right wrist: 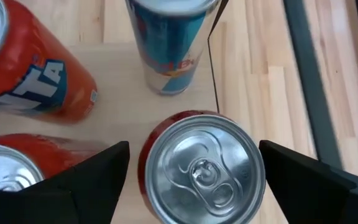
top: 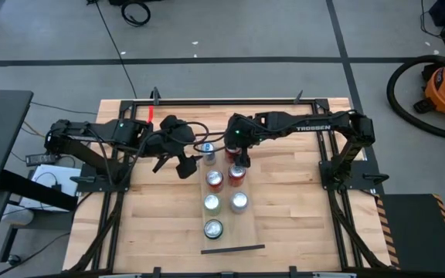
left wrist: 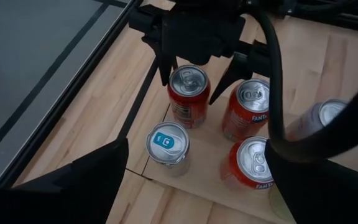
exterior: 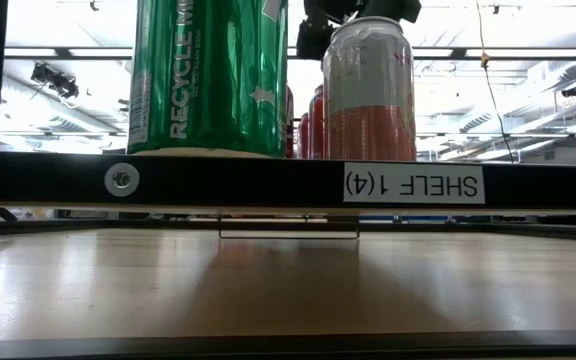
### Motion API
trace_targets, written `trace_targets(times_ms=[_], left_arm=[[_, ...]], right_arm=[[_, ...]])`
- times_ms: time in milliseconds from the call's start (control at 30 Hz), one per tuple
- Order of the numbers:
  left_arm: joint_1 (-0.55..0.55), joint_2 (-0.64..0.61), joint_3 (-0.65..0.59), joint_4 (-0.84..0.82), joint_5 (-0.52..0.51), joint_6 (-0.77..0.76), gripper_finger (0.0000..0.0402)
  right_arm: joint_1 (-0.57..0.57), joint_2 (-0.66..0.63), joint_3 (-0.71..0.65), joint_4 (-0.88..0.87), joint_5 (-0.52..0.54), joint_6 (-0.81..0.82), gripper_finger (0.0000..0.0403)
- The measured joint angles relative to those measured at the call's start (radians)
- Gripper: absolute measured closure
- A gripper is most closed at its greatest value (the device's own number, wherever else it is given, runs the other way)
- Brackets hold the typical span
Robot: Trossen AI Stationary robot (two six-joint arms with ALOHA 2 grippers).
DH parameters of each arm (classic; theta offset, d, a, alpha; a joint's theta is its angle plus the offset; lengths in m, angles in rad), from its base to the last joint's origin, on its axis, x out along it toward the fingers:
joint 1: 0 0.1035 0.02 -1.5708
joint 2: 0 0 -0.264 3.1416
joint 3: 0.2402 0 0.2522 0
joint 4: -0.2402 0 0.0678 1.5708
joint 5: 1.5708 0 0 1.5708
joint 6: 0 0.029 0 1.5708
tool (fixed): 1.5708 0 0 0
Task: Place canned beverage on shelf
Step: Adjust the red and black soda can on the shelf
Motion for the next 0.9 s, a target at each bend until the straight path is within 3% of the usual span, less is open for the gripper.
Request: trace_targets(times_ms=[267,900], left_arm=[[0.000,0.000,0.000,-0.002,0.000,-0.007,0.0013],[0.000,0.001,0.000,-0.017,0.000,0.003,0.0013]], right_arm=[[-0.010,-0.002,-0.024,0.006,-0.010,0.005,0.0085],[-0.010,-0.088,-0.029,-0.072,0.033,0.057,0.0084]])
